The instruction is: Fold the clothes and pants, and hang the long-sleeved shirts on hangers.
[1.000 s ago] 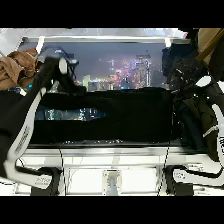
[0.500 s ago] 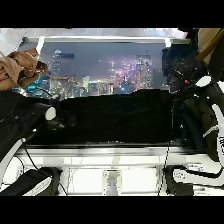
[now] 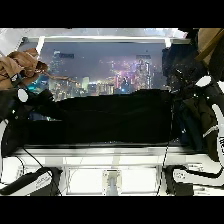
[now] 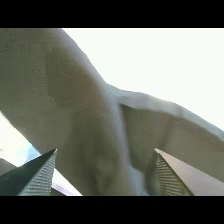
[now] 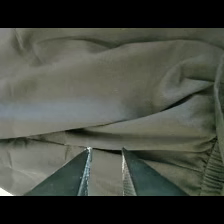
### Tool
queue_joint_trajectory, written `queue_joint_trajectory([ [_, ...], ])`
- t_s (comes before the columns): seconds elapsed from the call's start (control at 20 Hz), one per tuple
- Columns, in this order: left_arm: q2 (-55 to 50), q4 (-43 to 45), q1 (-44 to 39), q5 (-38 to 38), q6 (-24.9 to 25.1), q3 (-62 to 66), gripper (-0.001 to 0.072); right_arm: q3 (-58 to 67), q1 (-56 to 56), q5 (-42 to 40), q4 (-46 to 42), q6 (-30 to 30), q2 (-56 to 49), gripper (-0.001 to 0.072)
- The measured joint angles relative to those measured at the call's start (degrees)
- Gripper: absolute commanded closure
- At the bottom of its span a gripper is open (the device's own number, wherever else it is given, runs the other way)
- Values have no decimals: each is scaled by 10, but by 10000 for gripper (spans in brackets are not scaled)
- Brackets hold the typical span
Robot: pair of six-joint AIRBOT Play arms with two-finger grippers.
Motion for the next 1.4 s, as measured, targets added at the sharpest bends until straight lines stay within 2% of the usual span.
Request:
queue_joint_trajectory([
  [0.35, -139, -1, 17, -33, 9, 72, 3, 0, 0, -5, 2, 0, 0, 486],
  [0.4, -151, -3, 16, -38, 10, 82, 43, 0, 0, -5, 2, 0, 0, 487],
  [0.5, -166, -6, 16, -42, 10, 97, 424, 0, 0, -5, 2, 0, 0, 486],
  [0.55, -170, -7, 16, -42, 14, 101, 565, 0, 0, -5, 2, 0, 0, 486],
  [0.7, -178, -8, 17, -46, 35, 109, 571, 0, 0, -6, 2, 0, 0, 486],
  [0.75, -180, -9, 17, -46, 42, 111, 701, 0, 0, -7, 2, 0, 0, 486],
  [1.05, -150, 15, 30, -79, 77, 119, 701, 0, 0, -7, 2, 0, 0, 487],
  [1.25, -45, 65, 45, -115, 82, 92, 701, 0, 0, -4, 1, 0, 0, 487],
  [1.4, 60, 99, 57, -146, 83, -10, 701, 0, 0, 5, 1, 1, 0, 487],
])
